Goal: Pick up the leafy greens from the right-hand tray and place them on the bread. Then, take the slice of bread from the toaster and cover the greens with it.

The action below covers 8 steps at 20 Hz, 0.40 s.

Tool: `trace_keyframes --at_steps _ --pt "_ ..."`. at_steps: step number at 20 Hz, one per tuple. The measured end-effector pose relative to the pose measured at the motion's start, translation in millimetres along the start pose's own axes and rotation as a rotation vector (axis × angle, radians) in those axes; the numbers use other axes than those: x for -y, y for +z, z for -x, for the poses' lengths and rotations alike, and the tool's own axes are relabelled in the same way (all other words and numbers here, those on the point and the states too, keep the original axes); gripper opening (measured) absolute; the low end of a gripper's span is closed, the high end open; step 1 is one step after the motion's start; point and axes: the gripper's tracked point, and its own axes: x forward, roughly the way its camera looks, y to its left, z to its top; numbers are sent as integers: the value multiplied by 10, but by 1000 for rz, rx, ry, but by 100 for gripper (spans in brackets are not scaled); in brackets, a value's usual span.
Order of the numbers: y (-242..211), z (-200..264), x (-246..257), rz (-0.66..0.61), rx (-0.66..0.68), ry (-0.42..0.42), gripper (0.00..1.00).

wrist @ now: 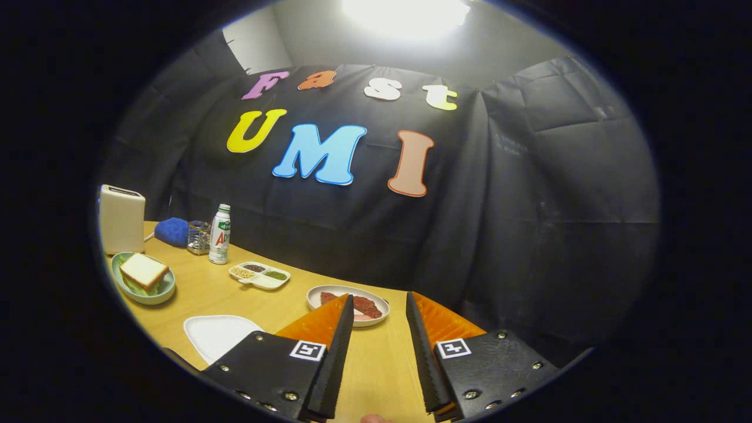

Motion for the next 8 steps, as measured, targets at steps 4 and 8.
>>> trace_keyframes --at_steps 4,8 --pt "-110 -34 400 -66 -7 27 52" --pt "-306 -56 757 -9 -15 6 52"
